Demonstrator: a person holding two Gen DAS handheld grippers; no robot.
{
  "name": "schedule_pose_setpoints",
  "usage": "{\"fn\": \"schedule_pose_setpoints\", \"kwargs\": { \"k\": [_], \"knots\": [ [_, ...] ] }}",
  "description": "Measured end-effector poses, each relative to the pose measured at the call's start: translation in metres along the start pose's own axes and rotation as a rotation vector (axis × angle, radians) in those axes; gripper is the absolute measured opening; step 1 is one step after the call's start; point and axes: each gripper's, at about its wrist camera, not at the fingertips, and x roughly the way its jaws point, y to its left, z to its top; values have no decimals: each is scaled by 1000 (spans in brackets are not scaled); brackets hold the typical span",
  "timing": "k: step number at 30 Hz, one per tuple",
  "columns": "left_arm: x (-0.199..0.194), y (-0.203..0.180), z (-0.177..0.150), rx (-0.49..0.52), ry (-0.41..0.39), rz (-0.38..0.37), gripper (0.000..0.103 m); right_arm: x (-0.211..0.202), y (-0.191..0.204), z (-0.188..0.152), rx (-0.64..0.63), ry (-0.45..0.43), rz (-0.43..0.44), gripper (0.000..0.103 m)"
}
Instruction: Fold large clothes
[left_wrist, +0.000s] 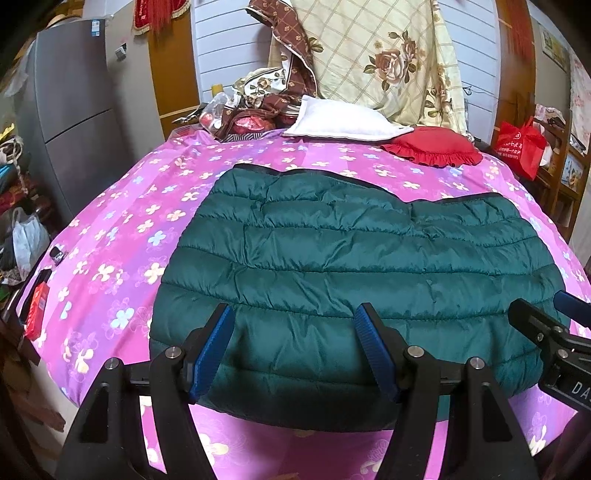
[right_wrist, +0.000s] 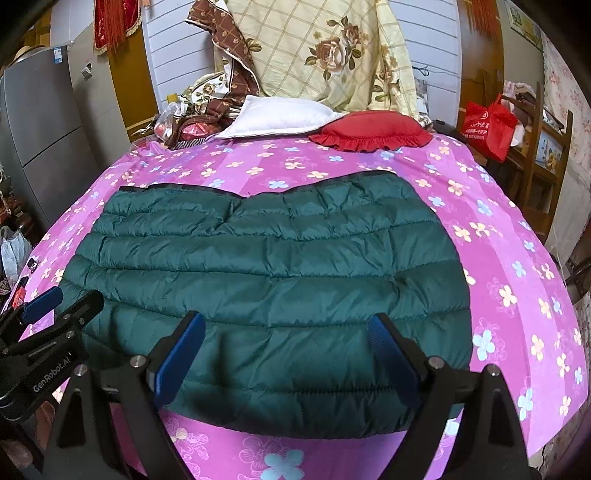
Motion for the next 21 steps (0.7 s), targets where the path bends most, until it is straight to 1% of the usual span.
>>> {"fn": "schedule_pose_setpoints", "kwargs": {
  "k": [21],
  "knots": [
    [8, 1, -3, 0, 16, -7, 50, 10, -1, -2, 12, 18, 6, 93]
  ]
}}
